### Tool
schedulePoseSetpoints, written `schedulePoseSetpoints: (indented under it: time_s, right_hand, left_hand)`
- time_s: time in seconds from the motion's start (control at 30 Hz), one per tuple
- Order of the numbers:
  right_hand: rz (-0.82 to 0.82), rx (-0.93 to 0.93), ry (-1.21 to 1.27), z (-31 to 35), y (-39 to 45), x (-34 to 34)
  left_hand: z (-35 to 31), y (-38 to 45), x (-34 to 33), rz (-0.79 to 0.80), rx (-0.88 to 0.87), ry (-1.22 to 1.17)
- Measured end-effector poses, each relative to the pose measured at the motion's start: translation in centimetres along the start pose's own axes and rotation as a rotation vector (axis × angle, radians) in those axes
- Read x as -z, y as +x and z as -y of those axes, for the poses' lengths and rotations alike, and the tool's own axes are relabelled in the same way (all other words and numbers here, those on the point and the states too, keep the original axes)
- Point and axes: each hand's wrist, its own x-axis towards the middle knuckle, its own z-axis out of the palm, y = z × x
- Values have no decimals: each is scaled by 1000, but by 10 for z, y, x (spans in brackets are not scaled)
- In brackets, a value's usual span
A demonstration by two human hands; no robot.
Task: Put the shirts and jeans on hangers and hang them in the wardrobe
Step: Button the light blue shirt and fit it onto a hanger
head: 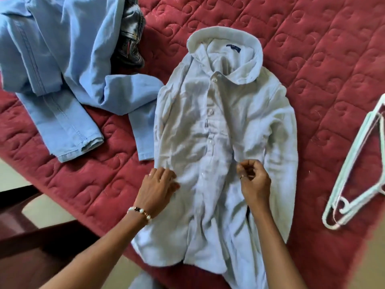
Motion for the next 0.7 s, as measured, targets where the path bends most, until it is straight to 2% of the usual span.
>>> schedulePoseSetpoints:
  time_s: [0.07, 0.17, 0.27, 0.33, 0.37, 0.43, 0.47, 0.57, 0.63, 0.7]
  right_hand:
    - [65, 7, -27, -18, -39, 9]
    - [279, 8, -38, -50, -92, 21]
    - [520, 105, -212, -81, -134, 31]
    - [582, 238, -369, -95, -155, 32]
    - [576, 312, -460, -102, -162, 31]
    - [502, 430, -582, -105, -172, 24]
    - [420, 450, -568, -105, -174, 21]
    - [121, 341, -287, -94, -176, 13]
    - [56, 180, -25, -77, -174, 15]
    - [41, 17, 216, -56, -175, 17]
  left_hand:
    - [-2, -37, 0, 49, -4, 58]
    - [-5, -67, 7, 115, -44, -17]
    - [-1, -81, 16, 325, -172, -30]
    - [2, -92, 21, 503, -233, 104]
    - [4, -98, 22, 552, -265, 209]
    - [11, -110, 24, 514, -341, 374]
    - [15, -114, 23, 476, -351, 406]
    - [23, -125, 15, 304, -329, 273]
    - [25, -123, 14, 193, -344, 154]
    - [29, -118, 16, 144, -368, 147]
